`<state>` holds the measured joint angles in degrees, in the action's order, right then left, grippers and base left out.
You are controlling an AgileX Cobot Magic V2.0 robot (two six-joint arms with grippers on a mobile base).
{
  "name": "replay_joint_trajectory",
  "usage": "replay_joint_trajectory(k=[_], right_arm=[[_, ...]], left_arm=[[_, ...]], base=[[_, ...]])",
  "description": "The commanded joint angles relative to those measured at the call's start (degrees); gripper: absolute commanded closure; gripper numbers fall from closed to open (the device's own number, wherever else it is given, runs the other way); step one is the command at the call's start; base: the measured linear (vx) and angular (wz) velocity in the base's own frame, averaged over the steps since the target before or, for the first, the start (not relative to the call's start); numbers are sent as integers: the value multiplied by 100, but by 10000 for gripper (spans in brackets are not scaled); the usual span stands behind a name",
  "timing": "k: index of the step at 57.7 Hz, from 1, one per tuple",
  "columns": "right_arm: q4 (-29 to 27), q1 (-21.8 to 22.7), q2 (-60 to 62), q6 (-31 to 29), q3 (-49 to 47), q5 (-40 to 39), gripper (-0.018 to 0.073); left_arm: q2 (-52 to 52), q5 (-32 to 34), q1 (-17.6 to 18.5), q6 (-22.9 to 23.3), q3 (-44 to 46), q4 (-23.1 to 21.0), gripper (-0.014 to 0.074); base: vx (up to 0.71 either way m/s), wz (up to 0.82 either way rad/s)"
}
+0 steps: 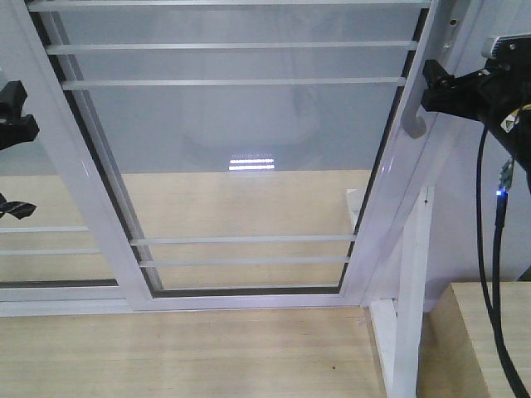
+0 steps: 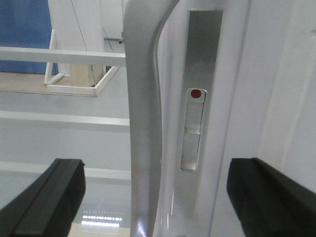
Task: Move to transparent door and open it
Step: 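Move the right gripper to the silver handle and close on it, then pull the handle with the right gripper, sliding the panel toward the left arm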
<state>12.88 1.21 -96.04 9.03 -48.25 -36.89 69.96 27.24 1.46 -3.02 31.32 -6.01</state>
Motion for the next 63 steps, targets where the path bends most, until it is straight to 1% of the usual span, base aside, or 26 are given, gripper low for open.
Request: replay_joint_trajectory(k=[1, 13, 24, 29, 36, 40, 44, 50, 51, 53, 57, 58, 59, 63], right_arm=[[10, 6, -57, -1, -516, -533, -59], [82, 6, -607, 195, -1163, -539, -47], [518, 6, -1000, 493, -1611, -554, -29], [644, 6, -1127, 712, -1750, -577, -24], [744, 6, -1186, 843, -1790, -571, -1], [772, 6, -1186, 936, -1790, -560, 48], [772, 6, -1186, 973, -1790, -560, 128], [778, 1, -1180, 1004, -1790, -565, 305], [791, 1, -1180, 1004, -1790, -572, 346], [804, 0, -1180, 1004, -1790, -576, 386], [819, -60, -1180, 1004, -1790, -576, 517], [848, -75, -1180, 1009, -1790, -589, 563], [887, -101, -1180, 1017, -1790, -598, 575], [1025, -247, -1180, 1010, -1790, -634, 572]], left_arm=[[-123, 513, 29, 62, 198, 18, 19], [-123, 513, 29, 62, 198, 18, 19], [-123, 513, 29, 62, 198, 18, 19], [-123, 513, 29, 62, 198, 18, 19], [-123, 513, 29, 62, 198, 18, 19], [-123, 513, 29, 62, 198, 18, 19], [-123, 514, 29, 62, 198, 18, 20], [-123, 514, 29, 62, 198, 18, 20], [-123, 514, 29, 62, 198, 18, 20], [-123, 514, 29, 62, 198, 18, 20], [-123, 514, 29, 62, 198, 18, 20], [-123, 514, 29, 62, 198, 18, 20], [-123, 514, 29, 62, 198, 18, 20], [-123, 514, 29, 62, 198, 18, 20]], base=[[0, 0], [0, 0], [0, 0], [0, 0], [0, 0], [0, 0], [0, 0], [0, 0], [0, 0], [0, 0], [0, 0], [0, 0], [0, 0], [0, 0]])
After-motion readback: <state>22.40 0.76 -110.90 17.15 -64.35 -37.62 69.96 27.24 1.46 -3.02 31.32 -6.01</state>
